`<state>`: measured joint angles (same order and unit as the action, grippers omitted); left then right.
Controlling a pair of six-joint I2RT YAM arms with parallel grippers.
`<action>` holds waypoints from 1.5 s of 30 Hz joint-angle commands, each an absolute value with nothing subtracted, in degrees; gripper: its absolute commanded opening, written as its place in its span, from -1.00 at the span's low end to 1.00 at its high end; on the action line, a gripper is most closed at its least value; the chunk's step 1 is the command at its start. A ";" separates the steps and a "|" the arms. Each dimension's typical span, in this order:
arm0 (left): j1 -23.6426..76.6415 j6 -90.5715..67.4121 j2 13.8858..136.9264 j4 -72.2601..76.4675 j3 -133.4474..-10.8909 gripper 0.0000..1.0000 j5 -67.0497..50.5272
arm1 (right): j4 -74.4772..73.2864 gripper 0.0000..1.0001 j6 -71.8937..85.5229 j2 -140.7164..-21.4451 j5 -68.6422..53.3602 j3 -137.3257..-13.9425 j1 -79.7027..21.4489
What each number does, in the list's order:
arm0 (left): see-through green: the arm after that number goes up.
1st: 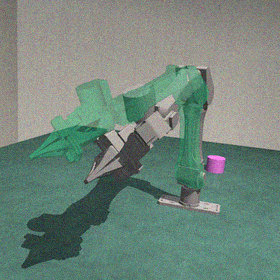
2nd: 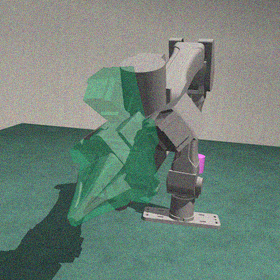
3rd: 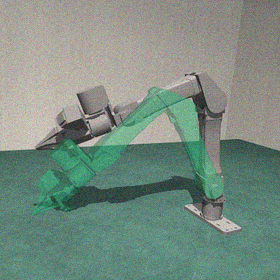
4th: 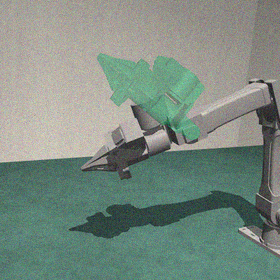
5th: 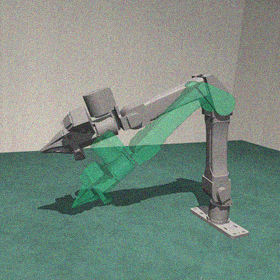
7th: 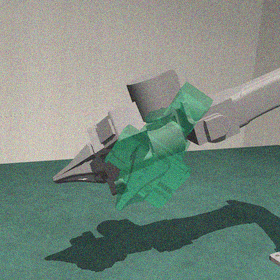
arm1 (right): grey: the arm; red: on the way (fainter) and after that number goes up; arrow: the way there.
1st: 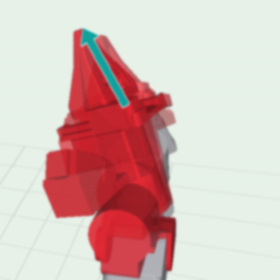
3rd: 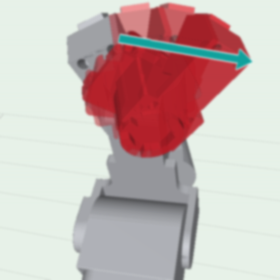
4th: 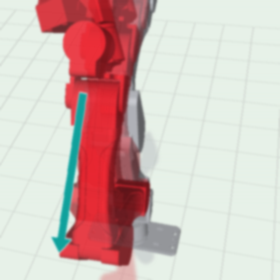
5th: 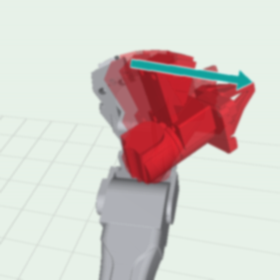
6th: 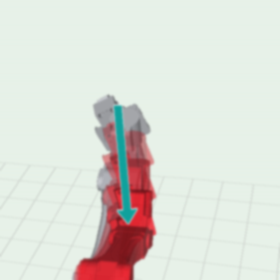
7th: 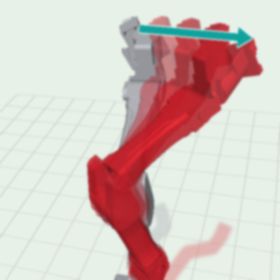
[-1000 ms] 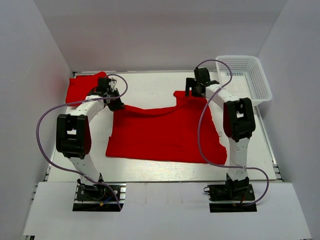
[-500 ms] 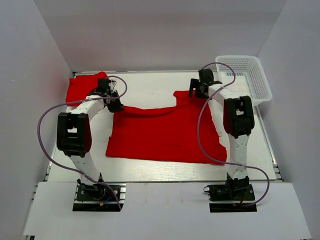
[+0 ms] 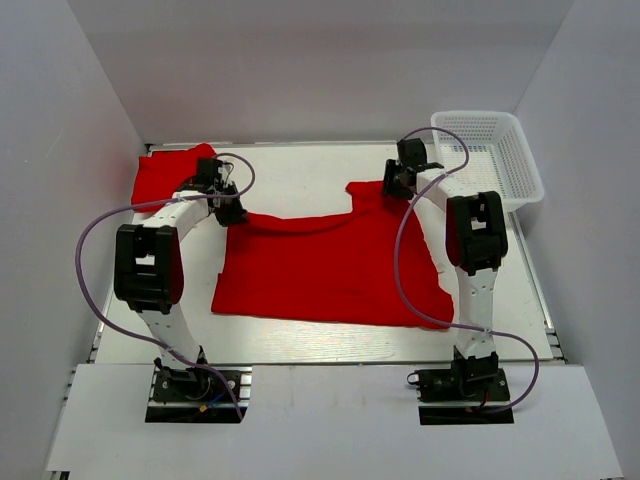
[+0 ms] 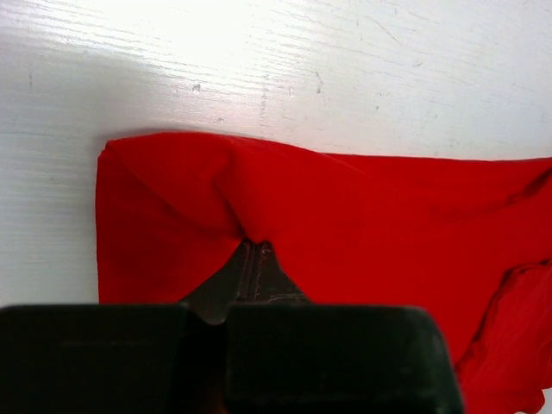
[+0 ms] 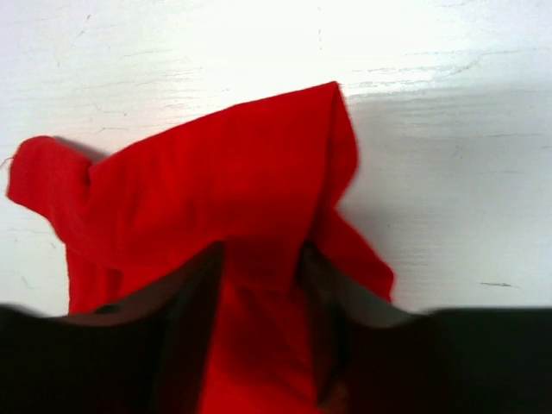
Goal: Fold and stack the t-shirts
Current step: Grap the side of the flattened tshirt furthest away from the robot with both arms, then fold the other side of the tshirt into a rectangle
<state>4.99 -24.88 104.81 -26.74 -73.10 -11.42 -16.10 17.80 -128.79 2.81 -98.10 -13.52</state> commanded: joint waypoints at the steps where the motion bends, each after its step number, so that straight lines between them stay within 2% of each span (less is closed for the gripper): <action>1: 4.75 -24.35 105.56 -26.63 -74.79 -1.00 -12.22 | -13.98 -0.15 18.72 -129.73 2.55 -99.14 -13.27; 2: 4.75 -24.35 105.56 -26.63 -74.79 -1.00 -12.22 | -13.80 -0.25 18.72 -129.81 2.55 -98.97 -13.27; 3: 4.75 -24.35 105.56 -26.63 -74.79 -1.00 -12.22 | -13.62 -0.51 18.89 -129.47 3.07 -98.96 -13.27; 5: 4.75 -24.35 105.56 -26.63 -74.79 -1.00 -12.22 | -13.01 -0.72 19.07 -129.29 3.43 -98.35 -13.27; 6: 4.75 -24.35 105.56 -26.63 -74.79 -1.00 -12.22 | -12.49 -0.89 19.16 -128.94 3.95 -98.18 -13.27; 17: 4.75 -24.35 106.08 -27.16 -74.79 -1.00 -11.69 | -13.01 -0.89 15.65 -128.41 8.87 -101.77 -13.10; 21: 4.75 -23.82 105.56 -27.69 -75.32 -1.00 -10.46 | -18.89 -1.00 14.15 -129.02 9.23 -106.95 -12.75; 24: 4.75 -23.82 105.03 -27.69 -76.37 -1.00 -11.24 | -22.50 -1.00 12.92 -127.71 7.30 -107.23 -12.66; 40: 4.75 -22.76 103.97 -33.30 -83.31 -1.00 -16.17 | -20.48 -1.00 8.00 -113.39 4.67 -93.34 -11.95; 45: 4.75 -22.15 102.05 -34.45 -82.46 -1.00 -17.49 | -14.87 -1.00 6.33 -108.03 0.53 -86.85 -12.04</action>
<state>4.99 -23.07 106.39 -32.91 -81.97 -15.46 -19.79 8.49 -113.06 3.36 -89.23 -12.38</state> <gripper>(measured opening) 0.029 0.011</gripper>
